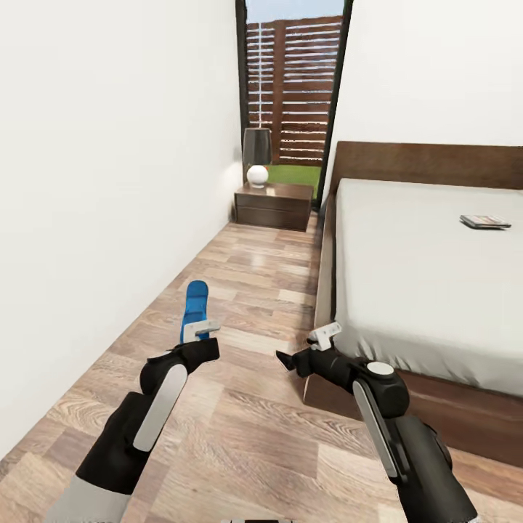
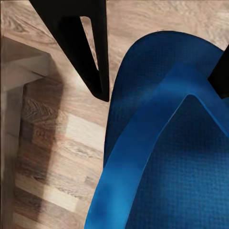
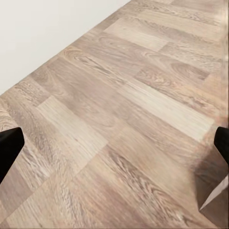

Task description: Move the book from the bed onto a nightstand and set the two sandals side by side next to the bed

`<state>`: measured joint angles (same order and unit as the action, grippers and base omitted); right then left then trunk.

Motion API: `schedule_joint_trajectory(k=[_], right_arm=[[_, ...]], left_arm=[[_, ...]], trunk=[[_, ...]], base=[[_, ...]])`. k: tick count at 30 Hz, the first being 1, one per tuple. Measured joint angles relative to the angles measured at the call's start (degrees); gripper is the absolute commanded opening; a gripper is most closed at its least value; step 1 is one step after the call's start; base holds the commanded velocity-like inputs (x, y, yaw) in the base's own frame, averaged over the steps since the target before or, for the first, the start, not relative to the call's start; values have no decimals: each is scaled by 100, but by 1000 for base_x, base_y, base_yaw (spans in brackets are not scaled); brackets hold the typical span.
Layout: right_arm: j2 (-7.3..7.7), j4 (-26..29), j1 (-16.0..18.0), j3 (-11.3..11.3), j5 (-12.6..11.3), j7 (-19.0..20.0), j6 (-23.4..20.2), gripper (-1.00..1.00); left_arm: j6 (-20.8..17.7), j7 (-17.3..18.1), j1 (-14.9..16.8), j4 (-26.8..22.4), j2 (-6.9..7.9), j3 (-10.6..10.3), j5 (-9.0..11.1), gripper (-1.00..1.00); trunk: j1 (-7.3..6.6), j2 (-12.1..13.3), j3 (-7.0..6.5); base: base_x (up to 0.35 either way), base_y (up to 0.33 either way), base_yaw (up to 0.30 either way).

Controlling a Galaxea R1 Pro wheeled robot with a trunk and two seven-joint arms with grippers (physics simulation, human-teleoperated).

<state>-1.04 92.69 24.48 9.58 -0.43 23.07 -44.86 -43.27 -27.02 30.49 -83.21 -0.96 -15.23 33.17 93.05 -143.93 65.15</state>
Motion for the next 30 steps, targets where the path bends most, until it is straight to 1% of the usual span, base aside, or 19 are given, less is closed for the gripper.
schedule_joint_trajectory(k=[3,5,8,9,10,12,14,15,16,17,21,30], right_arm=[[22,0,31,-17,1,2,-5,100],[30,0,52,-82,2,2,-8,100],[38,0,91,-269,3,5,-17,100],[41,0,118,-383,5,6,-28,100],[43,0,135,-432,2,6,-40,100],[49,0,168,-519,2,6,-73,100],[56,0,197,-625,3,7,-107,100],[57,0,203,-650,1,7,-114,100],[58,0,207,-701,2,10,-114,100],[57,0,207,-702,0,10,-115,100],[81,0,206,-739,1,15,-78,100],[270,-1,224,-770,0,38,-78,100]], left_arm=[[-79,13,66,-8,-77,2,15,-100],[-135,5,167,-30,-155,3,20,-100],[-352,-15,352,-169,-293,-8,52,-100],[-531,-20,427,-288,-388,-28,100,-100],[-632,-25,455,-348,-436,-38,68,-100],[-755,-30,483,-436,-511,-66,70,-100],[-853,-29,435,-519,-571,-133,97,-100],[-885,-25,401,-533,-582,-149,66,-100],[-926,-1,321,-535,-593,-185,89,-100],[-936,-2,318,-535,-593,-184,47,-100],[-956,10,276,-505,-607,-207,57,-100],[-964,9,263,-419,-634,-219,69,-100]], trunk=[[-8,4,-67],[-13,7,-111],[-21,10,-178],[-24,12,-200],[-26,13,-222],[-31,16,-266],[-36,19,-310],[-39,20,-332],[-41,22,-354],[-44,23,-377],[-54,28,-465],[-77,40,-665]], base=[[0,0,-265],[0,0,-265],[0,0,-266],[0,0,-266],[0,0,-266],[0,0,-266],[0,0,-266],[0,0,-267],[0,0,-267],[0,0,-267],[0,0,-267],[0,0,-267]])
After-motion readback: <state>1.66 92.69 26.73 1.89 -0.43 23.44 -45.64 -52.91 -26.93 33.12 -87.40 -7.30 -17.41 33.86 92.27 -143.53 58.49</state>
